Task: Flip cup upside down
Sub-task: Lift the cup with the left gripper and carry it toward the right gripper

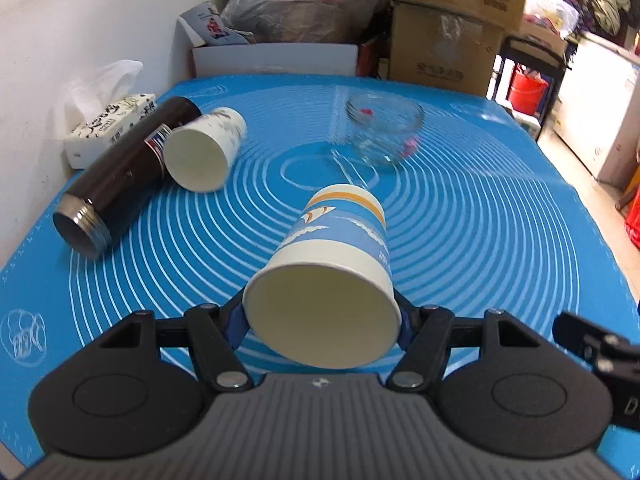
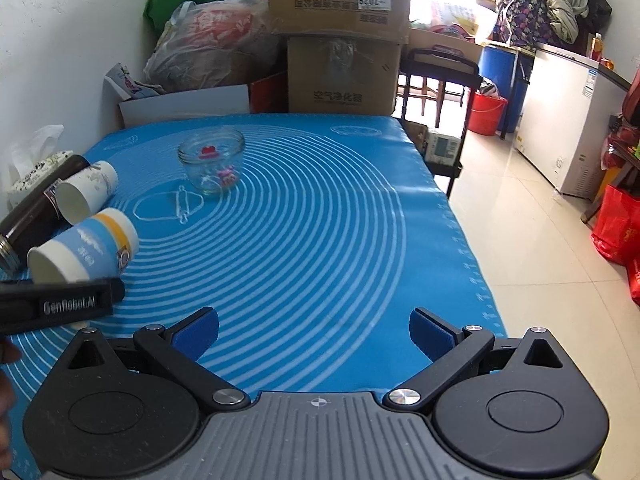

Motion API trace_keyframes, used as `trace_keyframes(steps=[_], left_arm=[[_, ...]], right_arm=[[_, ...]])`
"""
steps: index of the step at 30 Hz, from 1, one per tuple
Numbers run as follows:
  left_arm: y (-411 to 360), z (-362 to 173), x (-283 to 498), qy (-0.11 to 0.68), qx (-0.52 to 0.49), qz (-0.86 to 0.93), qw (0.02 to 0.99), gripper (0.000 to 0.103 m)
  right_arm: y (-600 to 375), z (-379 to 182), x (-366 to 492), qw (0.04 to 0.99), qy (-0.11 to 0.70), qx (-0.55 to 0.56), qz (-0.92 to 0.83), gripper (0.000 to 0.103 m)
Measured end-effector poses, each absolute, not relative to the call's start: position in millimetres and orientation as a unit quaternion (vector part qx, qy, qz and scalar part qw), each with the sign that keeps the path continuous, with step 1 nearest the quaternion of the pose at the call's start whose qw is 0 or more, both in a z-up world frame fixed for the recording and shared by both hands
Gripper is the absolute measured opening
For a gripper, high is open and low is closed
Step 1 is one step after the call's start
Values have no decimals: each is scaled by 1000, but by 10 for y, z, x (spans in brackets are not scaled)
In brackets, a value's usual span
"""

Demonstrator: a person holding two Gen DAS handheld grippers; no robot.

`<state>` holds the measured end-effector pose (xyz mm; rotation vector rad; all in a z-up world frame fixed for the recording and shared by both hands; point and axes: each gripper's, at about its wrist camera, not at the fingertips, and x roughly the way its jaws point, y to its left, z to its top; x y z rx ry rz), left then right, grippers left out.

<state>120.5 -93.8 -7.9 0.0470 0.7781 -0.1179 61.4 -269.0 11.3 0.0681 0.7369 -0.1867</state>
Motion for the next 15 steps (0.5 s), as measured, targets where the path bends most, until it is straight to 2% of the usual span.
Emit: trace_keyframes(steps=[13, 15], left_arm=[[-1030, -281, 1205, 399, 32, -49, 915, 70], [-1021, -288, 1208, 401, 29, -48, 915, 74]], right_arm=[[-2840, -14, 559, 919, 376, 45, -107, 103], [-2848, -33, 564, 919, 377, 47, -106, 103]])
